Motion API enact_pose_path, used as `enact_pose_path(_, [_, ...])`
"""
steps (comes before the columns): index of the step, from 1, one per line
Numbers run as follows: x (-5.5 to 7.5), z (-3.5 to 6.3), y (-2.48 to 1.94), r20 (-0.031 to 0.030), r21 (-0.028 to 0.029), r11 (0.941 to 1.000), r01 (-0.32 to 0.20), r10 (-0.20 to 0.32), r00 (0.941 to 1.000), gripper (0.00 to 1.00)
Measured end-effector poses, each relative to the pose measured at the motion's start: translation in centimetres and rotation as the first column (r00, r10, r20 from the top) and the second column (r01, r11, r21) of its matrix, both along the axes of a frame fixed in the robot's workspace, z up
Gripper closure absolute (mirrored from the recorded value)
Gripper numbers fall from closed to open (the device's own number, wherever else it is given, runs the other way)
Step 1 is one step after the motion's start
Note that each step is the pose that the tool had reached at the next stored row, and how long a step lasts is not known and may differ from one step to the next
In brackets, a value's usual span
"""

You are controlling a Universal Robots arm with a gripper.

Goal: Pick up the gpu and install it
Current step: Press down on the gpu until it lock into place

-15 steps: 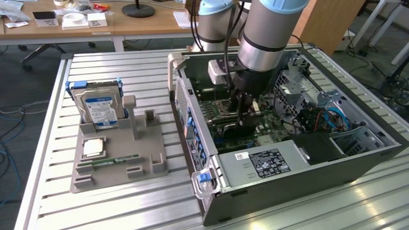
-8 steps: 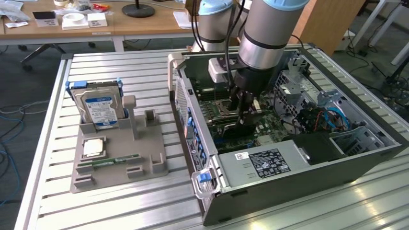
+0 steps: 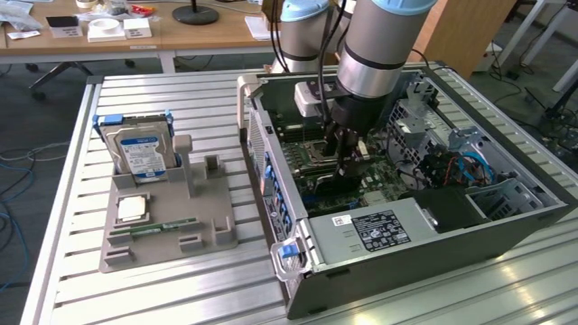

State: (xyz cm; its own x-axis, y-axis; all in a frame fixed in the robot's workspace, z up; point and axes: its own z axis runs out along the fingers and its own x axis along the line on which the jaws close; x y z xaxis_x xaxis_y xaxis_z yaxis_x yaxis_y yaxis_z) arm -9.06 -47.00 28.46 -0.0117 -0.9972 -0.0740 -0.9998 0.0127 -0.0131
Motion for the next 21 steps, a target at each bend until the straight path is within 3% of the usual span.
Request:
enact_pose_path(6, [0.0, 0.0, 0.0, 0.0001, 0.0, 1.0, 0.0, 0.0, 1.0, 0.44])
enact_pose_path(15, [0.0, 0.0, 0.0, 0.0001, 0.0001, 1.0, 0.0, 0.0, 1.0, 0.89])
enact_pose_path(21, [0.0, 0.0, 0.0, 0.0, 0.0001, 1.0, 0.0, 0.0, 1.0, 0.89])
